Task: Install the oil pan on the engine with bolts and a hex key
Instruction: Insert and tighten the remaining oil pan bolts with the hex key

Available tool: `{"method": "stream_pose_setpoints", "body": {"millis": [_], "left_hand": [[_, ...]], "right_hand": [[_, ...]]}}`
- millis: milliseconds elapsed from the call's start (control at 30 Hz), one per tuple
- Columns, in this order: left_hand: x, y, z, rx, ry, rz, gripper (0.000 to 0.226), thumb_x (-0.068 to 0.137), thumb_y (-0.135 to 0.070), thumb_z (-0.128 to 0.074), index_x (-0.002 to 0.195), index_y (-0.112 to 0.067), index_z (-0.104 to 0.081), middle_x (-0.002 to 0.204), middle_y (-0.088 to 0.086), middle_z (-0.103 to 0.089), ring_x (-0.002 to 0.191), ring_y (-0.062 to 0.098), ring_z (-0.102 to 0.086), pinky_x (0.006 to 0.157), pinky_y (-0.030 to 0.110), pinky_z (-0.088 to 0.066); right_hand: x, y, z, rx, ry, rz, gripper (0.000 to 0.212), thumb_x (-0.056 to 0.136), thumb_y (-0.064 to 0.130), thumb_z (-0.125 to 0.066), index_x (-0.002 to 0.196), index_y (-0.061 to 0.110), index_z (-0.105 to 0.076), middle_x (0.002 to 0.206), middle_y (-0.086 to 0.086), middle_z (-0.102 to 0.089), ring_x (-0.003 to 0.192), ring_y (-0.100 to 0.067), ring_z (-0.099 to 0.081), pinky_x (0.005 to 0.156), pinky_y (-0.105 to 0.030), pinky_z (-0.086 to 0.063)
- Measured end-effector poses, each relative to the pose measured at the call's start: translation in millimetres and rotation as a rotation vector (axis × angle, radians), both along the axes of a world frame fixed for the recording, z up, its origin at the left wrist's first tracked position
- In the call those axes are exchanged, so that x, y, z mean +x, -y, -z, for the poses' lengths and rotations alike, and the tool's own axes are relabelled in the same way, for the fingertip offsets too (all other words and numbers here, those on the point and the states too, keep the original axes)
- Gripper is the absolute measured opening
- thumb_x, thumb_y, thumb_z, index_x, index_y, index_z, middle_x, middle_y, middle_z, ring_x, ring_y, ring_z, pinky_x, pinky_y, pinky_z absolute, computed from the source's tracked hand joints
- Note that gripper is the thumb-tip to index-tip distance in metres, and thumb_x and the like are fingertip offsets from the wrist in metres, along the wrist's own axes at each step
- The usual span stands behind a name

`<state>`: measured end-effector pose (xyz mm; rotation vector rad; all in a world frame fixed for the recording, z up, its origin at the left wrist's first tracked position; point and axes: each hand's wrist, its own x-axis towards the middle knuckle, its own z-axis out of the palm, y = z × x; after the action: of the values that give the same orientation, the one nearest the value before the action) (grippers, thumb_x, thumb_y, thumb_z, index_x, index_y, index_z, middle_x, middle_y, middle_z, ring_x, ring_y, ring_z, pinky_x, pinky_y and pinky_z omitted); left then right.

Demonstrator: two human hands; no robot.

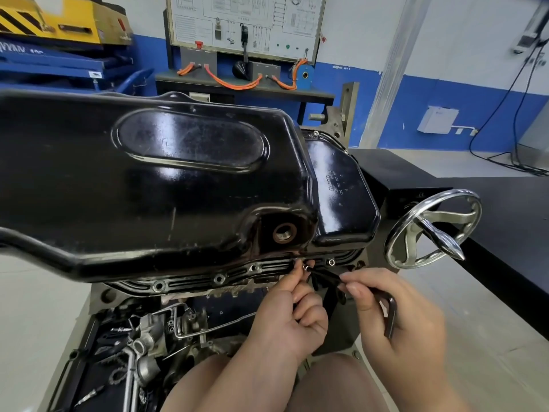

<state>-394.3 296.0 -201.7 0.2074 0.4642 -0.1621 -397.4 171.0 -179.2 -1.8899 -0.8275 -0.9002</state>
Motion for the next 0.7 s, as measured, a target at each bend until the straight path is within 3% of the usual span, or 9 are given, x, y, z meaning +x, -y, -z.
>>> {"method": "stream_pose_setpoints", "body": {"millis": [367,533,700], "left_hand": [[-8.0,5.4,0.3,-0.038,0.035,0.001,0.022,0.073,-0.022,-0.067,0.056,-0.007,-0.066,0.039,-0.007,-0.026,0.026,0.006,-0.019,0.027,0.011,-0.013],[-5.3,4.7,-0.4,-0.054,0.030,-0.005,0.021,0.074,-0.020,-0.066,0.058,-0.006,-0.065,0.038,-0.007,-0.025,0.025,0.006,-0.019,0.026,0.011,-0.014],[-3.3,4.8,0.5,-0.075,0.027,0.001,0.024,0.077,-0.022,-0.065,0.057,-0.007,-0.063,0.038,-0.007,-0.026,0.026,0.006,-0.019,0.026,0.013,-0.014]], "right_hand": [[2.2,-0.4,4.4,-0.007,0.002,0.003,0.027,0.097,0.045,-0.041,0.091,0.028,-0.061,0.085,0.017,-0.063,0.080,-0.002,-0.062,0.067,-0.024,-0.050],[3.0,-0.4,6.4,-0.009,-0.004,-0.014,0.036,0.097,0.041,-0.043,0.088,0.018,-0.068,0.084,0.016,-0.064,0.080,-0.005,-0.064,0.065,-0.030,-0.051],[2.8,-0.6,6.9,-0.028,0.000,0.006,0.041,0.098,0.040,-0.042,0.086,0.012,-0.069,0.085,0.014,-0.064,0.080,-0.003,-0.063,0.066,-0.027,-0.051]]}}
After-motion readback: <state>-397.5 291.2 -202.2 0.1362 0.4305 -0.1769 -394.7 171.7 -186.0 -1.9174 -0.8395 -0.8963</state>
